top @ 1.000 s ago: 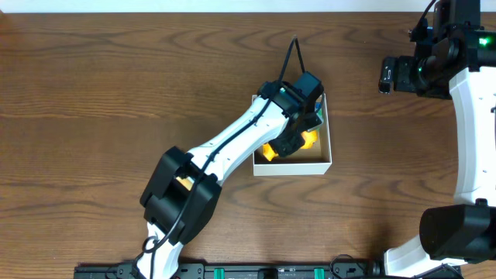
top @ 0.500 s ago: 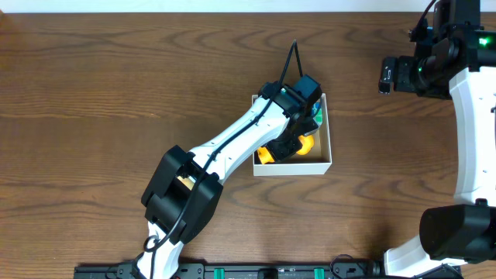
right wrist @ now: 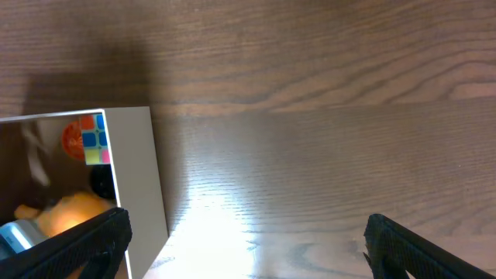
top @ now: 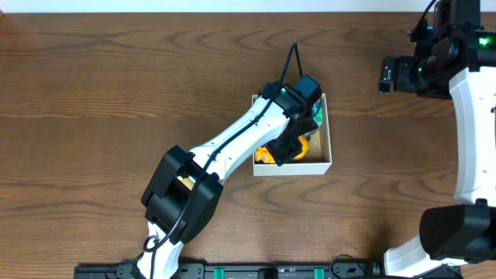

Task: Pack container
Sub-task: 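Carry the dinosaur into the box and release it, then move the left gripper to the yellow plush duck and grasp it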

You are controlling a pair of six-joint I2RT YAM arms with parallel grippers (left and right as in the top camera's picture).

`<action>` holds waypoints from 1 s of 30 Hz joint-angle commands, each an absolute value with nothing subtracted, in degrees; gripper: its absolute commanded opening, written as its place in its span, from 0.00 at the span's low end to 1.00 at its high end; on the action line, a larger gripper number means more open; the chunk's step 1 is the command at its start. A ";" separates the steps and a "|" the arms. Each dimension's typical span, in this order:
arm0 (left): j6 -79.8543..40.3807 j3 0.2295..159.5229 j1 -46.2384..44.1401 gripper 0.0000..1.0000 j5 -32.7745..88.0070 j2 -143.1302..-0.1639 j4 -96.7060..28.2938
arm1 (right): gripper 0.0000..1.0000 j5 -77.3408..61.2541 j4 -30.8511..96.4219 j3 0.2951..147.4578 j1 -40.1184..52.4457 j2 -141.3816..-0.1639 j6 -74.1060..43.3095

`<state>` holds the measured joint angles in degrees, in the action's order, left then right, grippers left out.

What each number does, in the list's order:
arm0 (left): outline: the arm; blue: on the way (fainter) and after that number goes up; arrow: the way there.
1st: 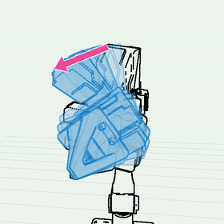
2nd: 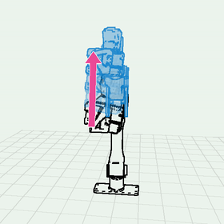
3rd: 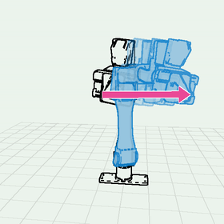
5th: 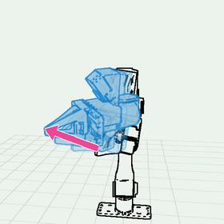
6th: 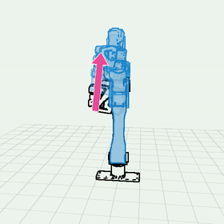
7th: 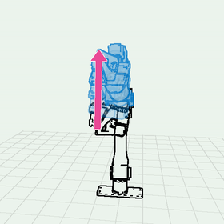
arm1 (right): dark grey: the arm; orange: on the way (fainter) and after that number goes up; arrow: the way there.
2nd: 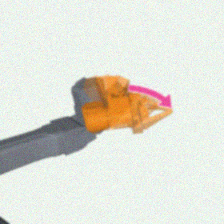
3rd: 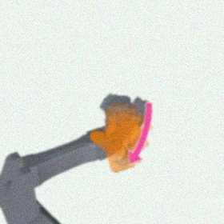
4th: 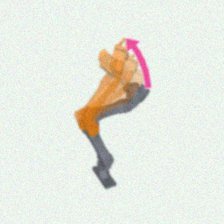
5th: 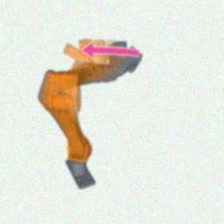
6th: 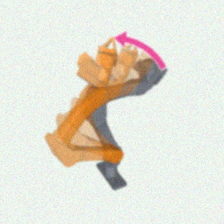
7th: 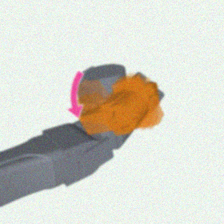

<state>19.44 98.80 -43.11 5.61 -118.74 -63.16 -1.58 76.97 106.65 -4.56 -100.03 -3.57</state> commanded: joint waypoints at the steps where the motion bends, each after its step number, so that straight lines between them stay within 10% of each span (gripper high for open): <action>1: 19.44 98.48 -42.78 0.74 5.52 -119.15 -63.61 | 0.99 -1.96 77.14 106.17 -4.86 -100.07 -2.63; 21: 19.14 102.35 -41.28 0.97 -5.13 -105.06 -63.64 | 0.99 -1.91 76.93 106.17 -4.86 -100.07 -2.04; 30: -3.05 102.35 -21.80 0.98 -5.19 -90.19 -68.23 | 0.99 -1.91 76.66 106.17 -4.86 -100.07 -2.02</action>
<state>10.96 102.02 -29.50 -3.86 -92.29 -66.46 -1.56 76.84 106.65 -4.56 -100.03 -2.90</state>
